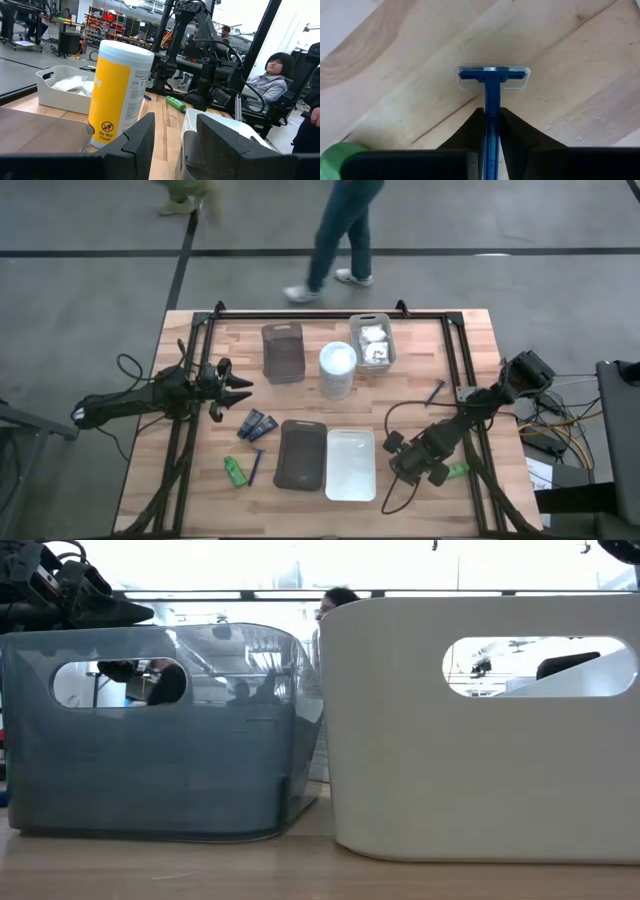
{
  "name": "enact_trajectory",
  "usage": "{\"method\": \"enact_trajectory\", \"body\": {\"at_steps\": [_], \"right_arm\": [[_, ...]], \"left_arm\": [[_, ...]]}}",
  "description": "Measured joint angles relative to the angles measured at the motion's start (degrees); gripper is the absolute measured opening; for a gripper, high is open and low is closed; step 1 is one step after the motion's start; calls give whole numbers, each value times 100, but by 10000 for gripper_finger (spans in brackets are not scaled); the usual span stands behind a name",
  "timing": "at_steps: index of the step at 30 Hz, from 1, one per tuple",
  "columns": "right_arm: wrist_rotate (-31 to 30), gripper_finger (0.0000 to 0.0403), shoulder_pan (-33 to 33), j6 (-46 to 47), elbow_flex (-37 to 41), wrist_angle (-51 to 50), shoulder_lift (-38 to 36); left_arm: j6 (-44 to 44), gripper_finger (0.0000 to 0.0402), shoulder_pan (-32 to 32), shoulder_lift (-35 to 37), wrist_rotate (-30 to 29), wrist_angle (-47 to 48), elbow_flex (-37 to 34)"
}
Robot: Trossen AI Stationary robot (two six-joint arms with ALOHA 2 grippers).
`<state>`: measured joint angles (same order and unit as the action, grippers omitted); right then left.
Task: Pick & Place Travel size toiletries
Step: Put the blue razor into the white bin
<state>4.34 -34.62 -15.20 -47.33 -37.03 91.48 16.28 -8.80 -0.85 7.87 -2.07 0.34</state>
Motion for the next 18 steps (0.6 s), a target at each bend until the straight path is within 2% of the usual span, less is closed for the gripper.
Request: {"method": "enact_trajectory", "body": {"at_steps": [6, 9, 12, 18], "right_arm": [[48, 31, -2, 128, 0, -30, -21], [356, 31, 1, 299, -6, -73, -167], [623, 30, 1, 326, -7, -172, -379], [645, 30, 1, 289, -9, -342, -988]], "left_arm": [[-1, 151, 0, 0, -1, 0, 0], [-1, 151, 2, 1, 1, 0, 0], [-1, 151, 0, 1, -1, 0, 0], [-1, 151, 1, 0, 1, 0, 0]]}}
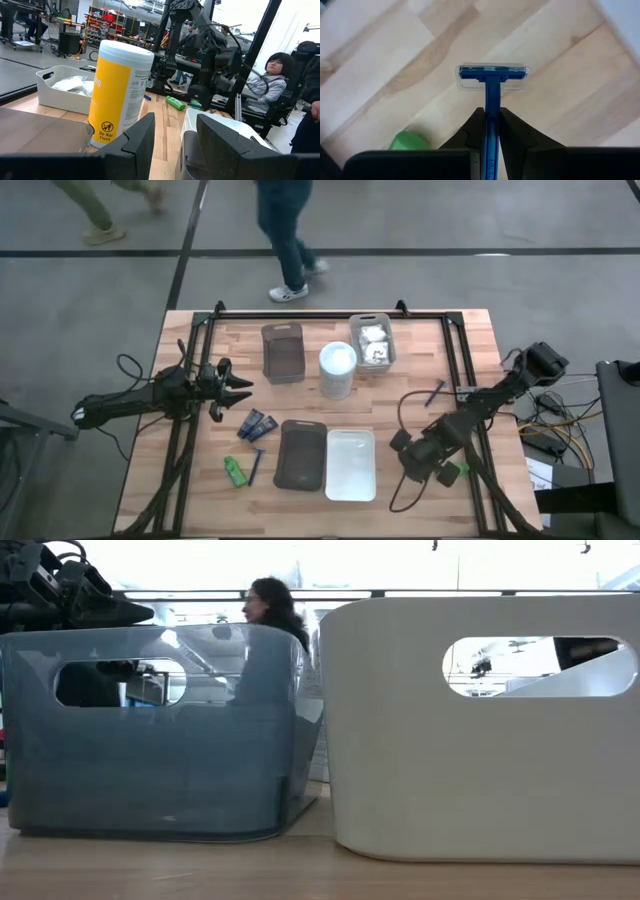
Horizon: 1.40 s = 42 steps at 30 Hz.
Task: Pick & Place Travel size toiletries
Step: Put the blue razor into the white bin
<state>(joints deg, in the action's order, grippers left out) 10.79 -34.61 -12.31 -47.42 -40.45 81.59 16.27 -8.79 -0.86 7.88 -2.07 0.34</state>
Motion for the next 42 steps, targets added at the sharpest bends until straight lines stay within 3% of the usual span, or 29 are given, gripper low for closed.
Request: {"method": "enact_trajectory", "body": {"at_steps": [9, 17, 32, 42], "right_arm": [[-12, 30, 9, 223, -96, 20, -1008], [-24, 29, 13, 517, -272, 90, -1336], [-35, 29, 461, 991, -654, 656, -943], [-31, 32, 743, 2277, -1097, 1616, -183]], "left_arm": [[0, 151, -1, -1, 0, 0, 0], [0, 151, 0, 1, -2, 0, 0], [1, 151, -1, 1, -1, 0, 0], [0, 151, -1, 0, -1, 0, 0]]}}
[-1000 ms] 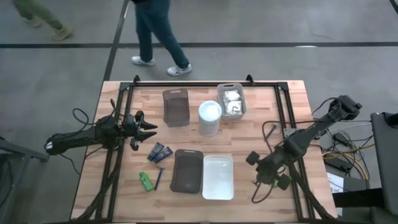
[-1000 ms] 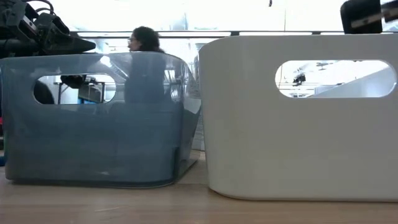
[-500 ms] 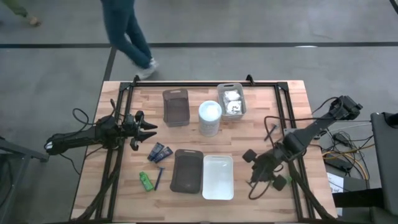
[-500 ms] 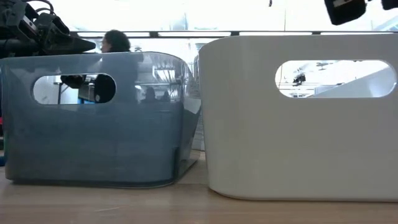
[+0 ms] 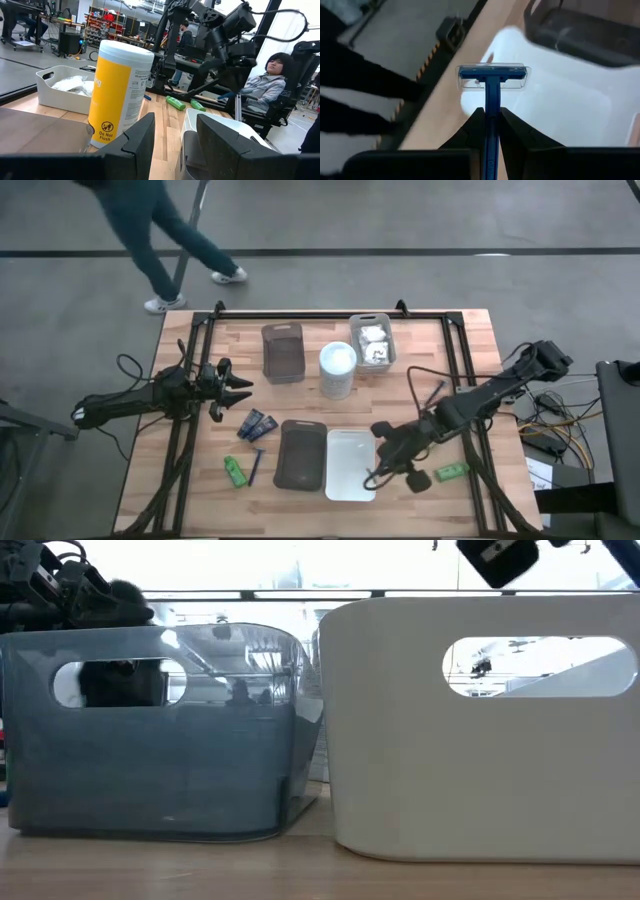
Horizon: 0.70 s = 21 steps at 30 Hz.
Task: Pick & Place Travel size toiletries
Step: Put the blue razor into the white bin
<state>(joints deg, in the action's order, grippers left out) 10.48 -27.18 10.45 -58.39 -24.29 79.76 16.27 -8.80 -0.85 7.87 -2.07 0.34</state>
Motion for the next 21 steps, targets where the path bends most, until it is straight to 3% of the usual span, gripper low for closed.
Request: {"method": "enact_trajectory", "body": {"at_steps": [8, 14, 21], "right_arm": [[-23, 38, 514, 222, -570, 104, 634], [-432, 38, 1036, 214, -863, 154, 947], [-483, 37, 1304, 754, -824, 437, 1201]], "left_arm": [[1, 151, 1, 0, 1, 0, 0], [1, 151, 0, 1, -1, 0, 0], [2, 151, 0, -3, 1, 0, 0]]}}
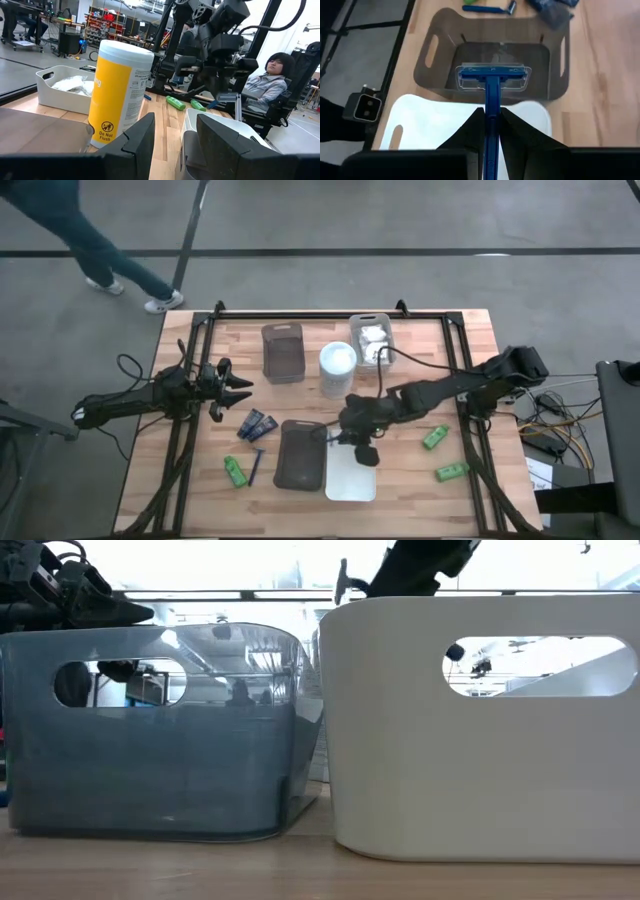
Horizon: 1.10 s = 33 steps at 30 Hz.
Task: Pick & Place Travel size toiletries
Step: Put the blue razor into the white bin
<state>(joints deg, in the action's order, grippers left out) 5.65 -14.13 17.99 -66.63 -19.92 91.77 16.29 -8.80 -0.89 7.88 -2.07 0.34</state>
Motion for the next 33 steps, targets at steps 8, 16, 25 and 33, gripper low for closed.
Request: {"method": "enact_trajectory", "body": {"at_steps": [8, 16, 25, 33], "right_arm": [[-286, 38, -22, 489, 109, -7, 230], [-282, 39, -49, 463, 543, -15, 279], [-274, 43, -87, 207, 820, 136, 279], [-273, 53, -85, 0, 954, 169, 273]], "left_arm": [[-2, 151, 2, 0, -2, 0, 0], [-2, 151, 0, -2, -2, 0, 0], [-2, 151, 0, -2, -2, 0, 0], [-2, 151, 2, -2, -2, 0, 0]]}}
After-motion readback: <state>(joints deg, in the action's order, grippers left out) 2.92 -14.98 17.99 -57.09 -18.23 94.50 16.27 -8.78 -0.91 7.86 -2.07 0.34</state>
